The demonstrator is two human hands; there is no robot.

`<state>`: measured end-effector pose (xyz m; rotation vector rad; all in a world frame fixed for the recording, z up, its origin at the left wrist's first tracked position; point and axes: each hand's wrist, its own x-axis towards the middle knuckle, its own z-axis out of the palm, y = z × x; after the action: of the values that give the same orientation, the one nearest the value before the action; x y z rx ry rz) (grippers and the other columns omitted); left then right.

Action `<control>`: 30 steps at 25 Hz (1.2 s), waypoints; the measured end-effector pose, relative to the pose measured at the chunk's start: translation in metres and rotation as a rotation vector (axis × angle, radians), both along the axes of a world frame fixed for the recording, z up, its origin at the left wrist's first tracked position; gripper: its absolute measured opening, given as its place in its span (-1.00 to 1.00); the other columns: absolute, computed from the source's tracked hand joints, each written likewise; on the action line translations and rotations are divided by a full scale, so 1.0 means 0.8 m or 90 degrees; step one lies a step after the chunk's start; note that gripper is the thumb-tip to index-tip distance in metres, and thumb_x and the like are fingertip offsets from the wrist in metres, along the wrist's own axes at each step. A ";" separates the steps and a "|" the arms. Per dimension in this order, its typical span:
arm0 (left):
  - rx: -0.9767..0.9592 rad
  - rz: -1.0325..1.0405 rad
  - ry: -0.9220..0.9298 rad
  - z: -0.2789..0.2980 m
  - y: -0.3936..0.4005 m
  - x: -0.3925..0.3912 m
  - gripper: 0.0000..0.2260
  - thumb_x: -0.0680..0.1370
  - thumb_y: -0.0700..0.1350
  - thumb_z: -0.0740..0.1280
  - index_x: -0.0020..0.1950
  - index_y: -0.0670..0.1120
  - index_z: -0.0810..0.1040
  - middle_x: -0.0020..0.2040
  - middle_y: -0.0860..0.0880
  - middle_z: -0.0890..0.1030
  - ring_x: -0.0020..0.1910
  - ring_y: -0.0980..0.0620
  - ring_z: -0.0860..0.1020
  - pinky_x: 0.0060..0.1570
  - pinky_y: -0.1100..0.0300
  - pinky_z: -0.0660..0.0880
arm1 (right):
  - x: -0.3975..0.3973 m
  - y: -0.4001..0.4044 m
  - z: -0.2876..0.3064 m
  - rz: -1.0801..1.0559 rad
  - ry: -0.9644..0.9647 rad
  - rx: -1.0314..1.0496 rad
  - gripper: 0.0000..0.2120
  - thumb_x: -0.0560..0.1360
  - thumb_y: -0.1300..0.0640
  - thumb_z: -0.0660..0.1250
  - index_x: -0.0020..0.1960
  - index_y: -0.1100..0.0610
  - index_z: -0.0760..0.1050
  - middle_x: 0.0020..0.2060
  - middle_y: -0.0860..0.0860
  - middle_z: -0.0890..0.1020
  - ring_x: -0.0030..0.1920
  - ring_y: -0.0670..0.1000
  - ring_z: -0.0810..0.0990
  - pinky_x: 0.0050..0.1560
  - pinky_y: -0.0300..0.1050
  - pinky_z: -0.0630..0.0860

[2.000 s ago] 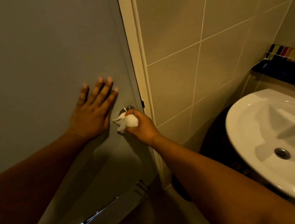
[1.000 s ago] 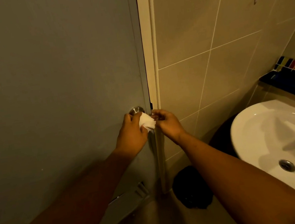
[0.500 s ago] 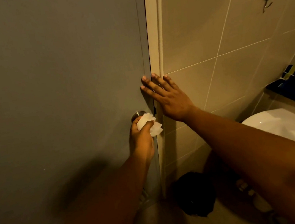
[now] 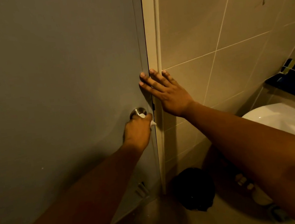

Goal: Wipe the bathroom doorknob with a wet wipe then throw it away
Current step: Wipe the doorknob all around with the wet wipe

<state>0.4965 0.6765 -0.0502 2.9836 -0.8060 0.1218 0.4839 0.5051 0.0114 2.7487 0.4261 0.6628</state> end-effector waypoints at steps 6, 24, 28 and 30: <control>-0.734 0.197 0.376 -0.017 0.000 -0.013 -0.63 0.45 -0.06 0.46 0.23 0.12 0.50 0.11 0.02 0.58 0.11 -0.06 0.57 -0.05 0.08 0.58 | 0.000 0.000 0.000 0.012 0.000 0.007 -0.26 0.42 0.25 -0.08 0.59 0.00 -0.07 0.60 0.02 -0.01 0.59 0.15 -0.10 0.55 0.18 -0.07; -0.562 0.116 0.351 -0.017 0.015 -0.003 -0.49 0.49 0.04 0.40 0.41 0.15 0.33 0.27 -0.08 0.53 0.23 -0.13 0.55 0.19 -0.14 0.53 | -0.011 0.008 -0.004 -0.004 0.057 0.087 -0.24 0.43 0.30 -0.01 0.59 -0.01 -0.08 0.60 0.00 -0.06 0.57 0.10 -0.20 0.55 0.09 -0.16; -0.603 0.048 0.346 -0.024 0.039 -0.015 -0.35 0.48 0.02 0.43 0.50 0.13 0.21 0.44 -0.05 0.39 0.36 -0.11 0.43 0.35 -0.12 0.41 | -0.030 0.032 -0.036 -0.059 0.082 0.261 -0.37 0.49 0.26 0.24 0.53 0.03 0.21 0.59 -0.02 0.09 0.58 0.13 0.04 0.52 0.10 0.06; -0.542 0.032 0.301 -0.021 0.045 -0.015 -0.26 0.46 0.04 0.44 0.55 0.13 0.13 0.52 -0.03 0.28 0.44 -0.10 0.32 0.39 -0.04 0.30 | -0.037 0.046 -0.051 -0.060 0.080 0.354 -0.51 0.48 0.21 0.29 0.42 0.08 0.41 0.49 0.03 0.34 0.47 0.13 0.29 0.43 0.12 0.32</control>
<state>0.4845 0.7125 -0.0670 2.0974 -0.4532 -0.1882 0.4544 0.5422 -0.0297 3.3232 0.1474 0.6655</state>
